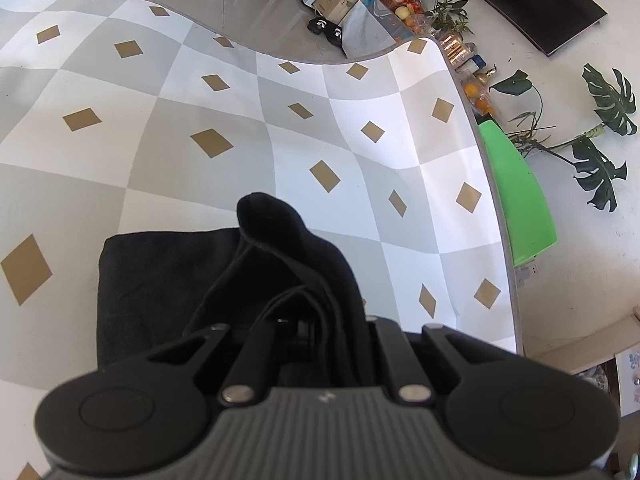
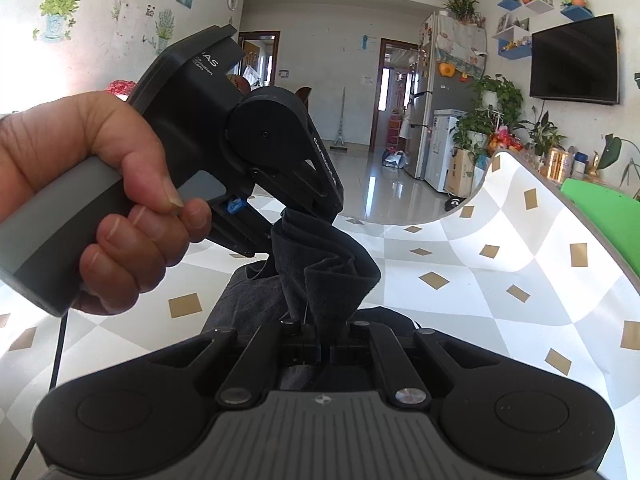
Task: Fold clothes
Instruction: 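Lower the folded end onto the stack and open both tools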
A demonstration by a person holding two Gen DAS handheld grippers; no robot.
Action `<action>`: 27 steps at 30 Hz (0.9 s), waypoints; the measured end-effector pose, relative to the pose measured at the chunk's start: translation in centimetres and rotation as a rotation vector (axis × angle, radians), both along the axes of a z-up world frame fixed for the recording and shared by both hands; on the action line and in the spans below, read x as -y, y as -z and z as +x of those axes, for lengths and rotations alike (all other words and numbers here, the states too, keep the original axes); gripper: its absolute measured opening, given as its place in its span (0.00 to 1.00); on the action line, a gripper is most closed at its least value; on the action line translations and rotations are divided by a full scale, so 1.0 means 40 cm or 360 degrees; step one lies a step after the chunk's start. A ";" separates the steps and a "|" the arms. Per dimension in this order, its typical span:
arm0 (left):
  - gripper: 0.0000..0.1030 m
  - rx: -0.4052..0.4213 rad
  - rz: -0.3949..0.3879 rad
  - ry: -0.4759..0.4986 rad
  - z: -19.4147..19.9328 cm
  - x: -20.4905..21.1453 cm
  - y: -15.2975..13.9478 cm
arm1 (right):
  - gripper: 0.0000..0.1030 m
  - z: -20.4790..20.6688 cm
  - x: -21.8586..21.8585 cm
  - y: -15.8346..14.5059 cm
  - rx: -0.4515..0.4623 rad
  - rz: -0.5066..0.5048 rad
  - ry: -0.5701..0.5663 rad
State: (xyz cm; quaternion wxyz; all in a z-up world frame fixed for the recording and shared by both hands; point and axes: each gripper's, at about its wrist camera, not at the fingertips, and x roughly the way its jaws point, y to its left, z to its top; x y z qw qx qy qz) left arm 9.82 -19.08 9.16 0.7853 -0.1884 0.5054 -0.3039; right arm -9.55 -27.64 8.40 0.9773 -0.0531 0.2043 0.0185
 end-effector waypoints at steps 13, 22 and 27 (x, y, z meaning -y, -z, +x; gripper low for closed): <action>0.48 -0.0082 0.0018 -0.0012 0.011 0.123 0.057 | 0.11 -0.006 0.127 0.045 -0.0239 0.0291 0.0461; 0.82 0.0067 0.0105 0.0005 -0.022 0.084 0.018 | 0.33 -0.050 0.187 0.036 -0.0226 0.0436 0.0763; 0.84 0.0082 0.0163 -0.0013 -0.053 0.029 0.035 | 0.35 -0.014 0.187 0.027 -0.0257 0.0454 0.0664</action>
